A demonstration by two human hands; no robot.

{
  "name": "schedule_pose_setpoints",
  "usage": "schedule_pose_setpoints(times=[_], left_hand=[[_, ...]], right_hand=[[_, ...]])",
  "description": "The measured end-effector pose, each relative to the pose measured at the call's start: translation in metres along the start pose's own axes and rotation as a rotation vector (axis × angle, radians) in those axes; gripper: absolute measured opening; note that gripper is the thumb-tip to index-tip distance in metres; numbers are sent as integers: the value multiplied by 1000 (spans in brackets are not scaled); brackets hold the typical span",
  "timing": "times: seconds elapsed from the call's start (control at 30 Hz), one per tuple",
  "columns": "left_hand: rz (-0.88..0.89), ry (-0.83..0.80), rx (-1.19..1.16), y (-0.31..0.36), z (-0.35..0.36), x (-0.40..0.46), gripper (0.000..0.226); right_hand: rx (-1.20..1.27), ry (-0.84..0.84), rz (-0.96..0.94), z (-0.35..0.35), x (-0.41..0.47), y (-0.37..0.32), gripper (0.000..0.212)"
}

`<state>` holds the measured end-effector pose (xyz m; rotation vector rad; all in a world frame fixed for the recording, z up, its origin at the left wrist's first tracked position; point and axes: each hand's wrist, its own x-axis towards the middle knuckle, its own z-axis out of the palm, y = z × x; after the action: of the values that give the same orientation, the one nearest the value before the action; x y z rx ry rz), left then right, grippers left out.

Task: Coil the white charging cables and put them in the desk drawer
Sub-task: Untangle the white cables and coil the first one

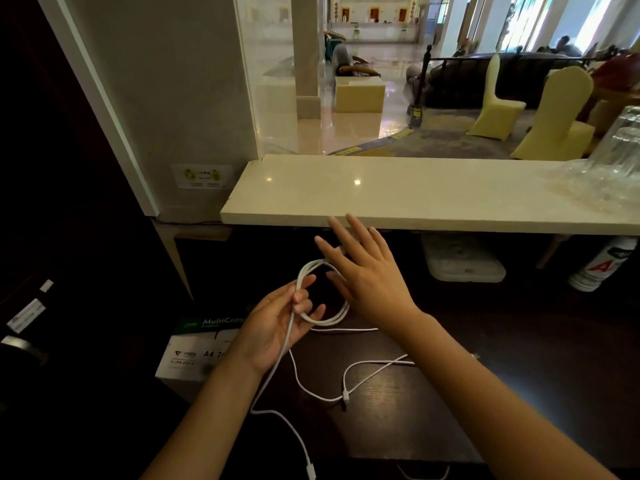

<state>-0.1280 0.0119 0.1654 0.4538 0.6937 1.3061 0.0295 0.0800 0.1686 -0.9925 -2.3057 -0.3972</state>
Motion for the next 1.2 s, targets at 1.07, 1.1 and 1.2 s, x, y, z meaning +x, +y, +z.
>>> schedule_pose_setpoints(times=[1.07, 1.1, 1.2], left_hand=[[157, -1, -50, 20, -23, 6, 24], [157, 1, -57, 23, -24, 4, 24], [89, -23, -28, 25, -28, 0, 14]], right_hand=[[1490, -833, 579, -6, -75, -28, 19], [1482, -858, 574, -8, -77, -18, 20], [1408, -951, 536, -12, -78, 13, 19]])
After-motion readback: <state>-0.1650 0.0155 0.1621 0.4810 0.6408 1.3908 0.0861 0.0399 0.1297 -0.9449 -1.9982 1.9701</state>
